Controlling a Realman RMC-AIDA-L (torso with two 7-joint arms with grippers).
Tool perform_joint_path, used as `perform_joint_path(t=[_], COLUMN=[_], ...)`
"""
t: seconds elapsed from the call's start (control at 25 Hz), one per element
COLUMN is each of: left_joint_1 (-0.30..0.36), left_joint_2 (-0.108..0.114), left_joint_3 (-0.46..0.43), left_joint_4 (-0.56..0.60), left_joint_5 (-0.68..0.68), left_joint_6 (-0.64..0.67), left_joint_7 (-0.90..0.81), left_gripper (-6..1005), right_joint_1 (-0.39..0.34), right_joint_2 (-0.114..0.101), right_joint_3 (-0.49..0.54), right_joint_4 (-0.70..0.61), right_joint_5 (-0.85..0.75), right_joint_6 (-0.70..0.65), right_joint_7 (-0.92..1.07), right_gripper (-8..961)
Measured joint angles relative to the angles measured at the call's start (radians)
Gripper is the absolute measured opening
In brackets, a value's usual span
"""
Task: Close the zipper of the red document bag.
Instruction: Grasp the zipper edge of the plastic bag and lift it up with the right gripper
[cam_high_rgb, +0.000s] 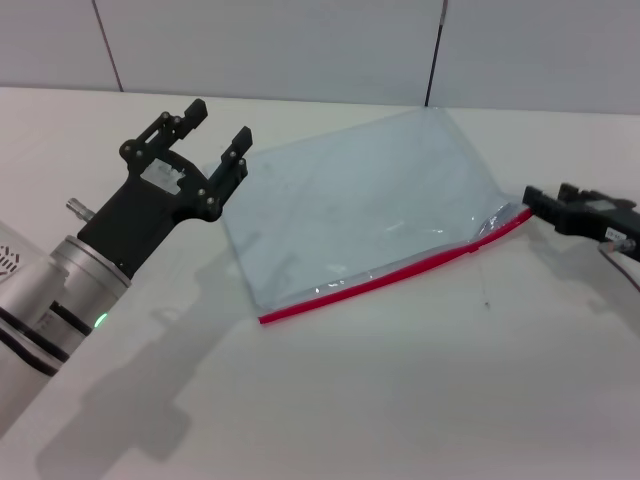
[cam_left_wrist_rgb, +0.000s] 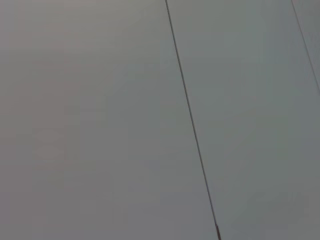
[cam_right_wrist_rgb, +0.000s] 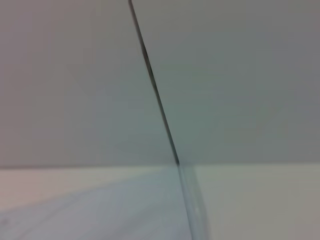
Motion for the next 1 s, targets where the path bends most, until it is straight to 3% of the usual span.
perform_joint_path(t=[0.4,1.0], left_joint_1=[-0.002,-0.004], left_joint_2=[0.000,-0.001], left_joint_3=[0.000,0.000], left_joint_4=[0.000,0.000], left_joint_5=[0.000,0.000], left_joint_6=[0.000,0.000], left_joint_7=[-0.003,-0.003], left_gripper=[539,529], right_joint_1=[0.034,0.086], right_joint_2=[-0.001,0.001], right_joint_3=[-0.002,-0.069], right_joint_4=[-0.023,0.018], right_joint_5=[-0.194,-0.233], right_joint_6=[0.021,0.053], right_joint_7=[0.193,0.267], right_gripper=[598,590])
